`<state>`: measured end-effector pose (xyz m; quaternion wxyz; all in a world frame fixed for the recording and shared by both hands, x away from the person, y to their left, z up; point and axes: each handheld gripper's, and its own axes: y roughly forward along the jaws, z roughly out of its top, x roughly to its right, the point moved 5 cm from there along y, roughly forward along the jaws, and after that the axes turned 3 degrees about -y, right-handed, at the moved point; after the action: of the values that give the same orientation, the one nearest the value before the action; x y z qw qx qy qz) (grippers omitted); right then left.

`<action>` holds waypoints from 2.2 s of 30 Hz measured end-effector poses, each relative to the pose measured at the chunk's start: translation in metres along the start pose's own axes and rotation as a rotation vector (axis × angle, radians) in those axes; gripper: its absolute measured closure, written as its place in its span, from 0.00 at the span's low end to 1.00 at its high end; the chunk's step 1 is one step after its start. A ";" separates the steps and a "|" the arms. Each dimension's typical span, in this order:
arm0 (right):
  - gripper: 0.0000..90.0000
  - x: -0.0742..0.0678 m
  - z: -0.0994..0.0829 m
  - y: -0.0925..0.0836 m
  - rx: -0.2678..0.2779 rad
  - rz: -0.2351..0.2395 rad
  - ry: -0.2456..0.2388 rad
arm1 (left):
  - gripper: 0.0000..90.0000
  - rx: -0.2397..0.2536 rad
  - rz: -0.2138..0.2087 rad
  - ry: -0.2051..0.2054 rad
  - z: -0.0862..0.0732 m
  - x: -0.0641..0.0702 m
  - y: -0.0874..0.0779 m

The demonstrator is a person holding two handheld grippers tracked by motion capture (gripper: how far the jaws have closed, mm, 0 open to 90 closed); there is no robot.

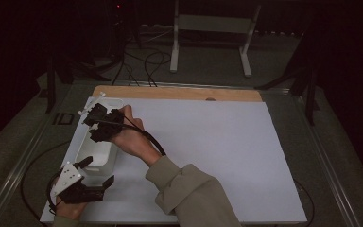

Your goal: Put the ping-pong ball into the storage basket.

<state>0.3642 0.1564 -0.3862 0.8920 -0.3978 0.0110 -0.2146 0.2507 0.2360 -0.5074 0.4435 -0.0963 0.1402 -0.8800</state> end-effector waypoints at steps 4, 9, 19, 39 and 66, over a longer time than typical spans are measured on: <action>0.56 -0.002 0.000 0.002 0.000 0.004 -0.003 | 0.00 0.001 0.000 -0.001 0.000 0.000 0.000; 0.56 -0.003 0.001 0.003 0.003 0.011 0.002 | 0.00 0.001 0.001 -0.001 0.000 0.000 0.000; 0.56 -0.004 0.000 0.006 -0.003 0.013 0.006 | 0.00 0.004 0.000 -0.004 0.000 0.000 0.000; 0.56 -0.008 -0.001 0.018 -0.021 0.018 0.020 | 0.00 0.009 -0.002 -0.010 0.001 0.000 -0.001; 0.56 -0.010 -0.001 0.028 -0.027 0.027 0.047 | 0.00 0.010 -0.002 -0.010 0.001 0.000 -0.001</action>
<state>0.3657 0.1757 -0.4086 0.8888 -0.4045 0.0402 -0.2118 0.2501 0.2368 -0.5065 0.4439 -0.0986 0.1336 -0.8806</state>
